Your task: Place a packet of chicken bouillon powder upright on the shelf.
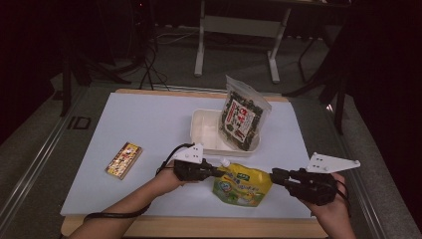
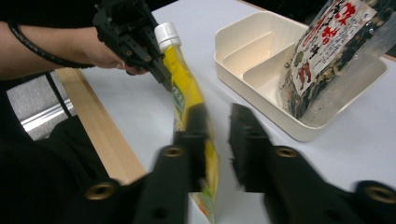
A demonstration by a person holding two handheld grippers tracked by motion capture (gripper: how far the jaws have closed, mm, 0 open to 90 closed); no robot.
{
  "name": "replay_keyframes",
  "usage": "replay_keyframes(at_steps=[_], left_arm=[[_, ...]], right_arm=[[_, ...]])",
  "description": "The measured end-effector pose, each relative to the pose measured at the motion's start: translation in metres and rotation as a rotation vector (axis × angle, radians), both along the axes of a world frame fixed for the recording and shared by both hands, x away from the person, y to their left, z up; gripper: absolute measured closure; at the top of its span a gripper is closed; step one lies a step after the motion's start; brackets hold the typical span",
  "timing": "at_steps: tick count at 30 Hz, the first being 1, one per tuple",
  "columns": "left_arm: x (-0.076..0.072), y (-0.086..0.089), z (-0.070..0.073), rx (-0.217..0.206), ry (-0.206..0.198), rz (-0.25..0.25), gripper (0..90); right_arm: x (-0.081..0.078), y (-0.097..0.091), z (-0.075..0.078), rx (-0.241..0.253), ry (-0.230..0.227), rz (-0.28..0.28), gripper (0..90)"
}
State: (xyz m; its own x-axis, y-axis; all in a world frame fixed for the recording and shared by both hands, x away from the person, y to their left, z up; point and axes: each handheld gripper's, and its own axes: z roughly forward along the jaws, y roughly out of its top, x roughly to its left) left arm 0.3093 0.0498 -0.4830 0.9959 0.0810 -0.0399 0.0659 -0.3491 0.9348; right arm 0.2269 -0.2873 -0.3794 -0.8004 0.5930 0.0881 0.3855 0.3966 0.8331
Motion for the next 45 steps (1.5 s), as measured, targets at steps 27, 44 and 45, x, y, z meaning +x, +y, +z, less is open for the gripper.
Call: replay_keyframes(at_steps=[27, 44, 45], left_arm=[[-0.001, 0.000, -0.001, -0.007, 0.003, -0.001, 89.9], [0.002, 0.001, 0.000, -0.009, 0.011, 0.014, 89.7], [0.003, 0.002, 0.001, -0.014, 0.014, 0.016, 89.6]], right_arm=[[0.013, 0.006, -0.070, -0.010, 0.127, 0.083, 64.5], [0.019, 0.018, -0.093, -0.068, 0.197, 0.146, 83.5], [0.018, 0.019, -0.091, -0.071, 0.194, 0.145, 83.6]])
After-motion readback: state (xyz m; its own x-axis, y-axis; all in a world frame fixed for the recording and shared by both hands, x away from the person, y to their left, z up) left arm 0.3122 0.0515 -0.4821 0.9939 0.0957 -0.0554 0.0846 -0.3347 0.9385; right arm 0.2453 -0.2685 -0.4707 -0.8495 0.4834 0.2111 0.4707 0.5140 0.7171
